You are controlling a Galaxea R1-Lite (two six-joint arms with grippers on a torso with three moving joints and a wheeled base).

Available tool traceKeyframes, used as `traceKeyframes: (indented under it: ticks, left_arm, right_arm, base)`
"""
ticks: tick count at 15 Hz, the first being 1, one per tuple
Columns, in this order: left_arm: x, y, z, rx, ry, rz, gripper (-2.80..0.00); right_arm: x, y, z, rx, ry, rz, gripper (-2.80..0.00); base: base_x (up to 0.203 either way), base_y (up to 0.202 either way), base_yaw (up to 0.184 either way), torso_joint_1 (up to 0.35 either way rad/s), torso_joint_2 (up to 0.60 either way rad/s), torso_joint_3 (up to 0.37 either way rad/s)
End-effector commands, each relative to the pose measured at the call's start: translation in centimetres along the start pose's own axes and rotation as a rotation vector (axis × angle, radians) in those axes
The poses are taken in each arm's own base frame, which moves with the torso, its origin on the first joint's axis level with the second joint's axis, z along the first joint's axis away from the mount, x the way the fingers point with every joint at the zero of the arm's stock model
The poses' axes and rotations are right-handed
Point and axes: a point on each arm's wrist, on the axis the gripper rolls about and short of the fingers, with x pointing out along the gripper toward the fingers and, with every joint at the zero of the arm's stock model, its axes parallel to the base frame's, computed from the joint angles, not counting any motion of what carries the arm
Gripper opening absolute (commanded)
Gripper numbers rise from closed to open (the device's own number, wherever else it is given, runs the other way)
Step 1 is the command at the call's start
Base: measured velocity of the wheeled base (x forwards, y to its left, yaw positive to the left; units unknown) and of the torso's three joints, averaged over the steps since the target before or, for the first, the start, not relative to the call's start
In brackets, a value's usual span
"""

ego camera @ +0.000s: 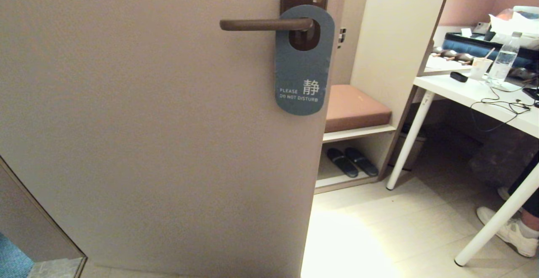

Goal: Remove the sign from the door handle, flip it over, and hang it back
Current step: Take down the sign

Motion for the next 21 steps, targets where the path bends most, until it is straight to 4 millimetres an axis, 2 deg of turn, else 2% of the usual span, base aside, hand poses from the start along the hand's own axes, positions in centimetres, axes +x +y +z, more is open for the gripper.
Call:
traceKeyframes:
  ticks: [1,21]
  left_arm:
    - [0.0,0.0,0.04,-0.001,-0.001,0.001,-2.8]
    - [0.01,0.0,0.0,-0.001,0.001,0.0,-2.8]
  right_arm:
    - [0.01,0.0,0.0,0.0,0.002,0.001,-2.8]
    - [-0.01,0.0,0.01,-0.002,0.006,0.001,-2.8]
  base:
    - [0.0,0.0,0.0,0.0,0.0,0.0]
    - [0.0,0.0,0.0,0.0,0.0,0.0]
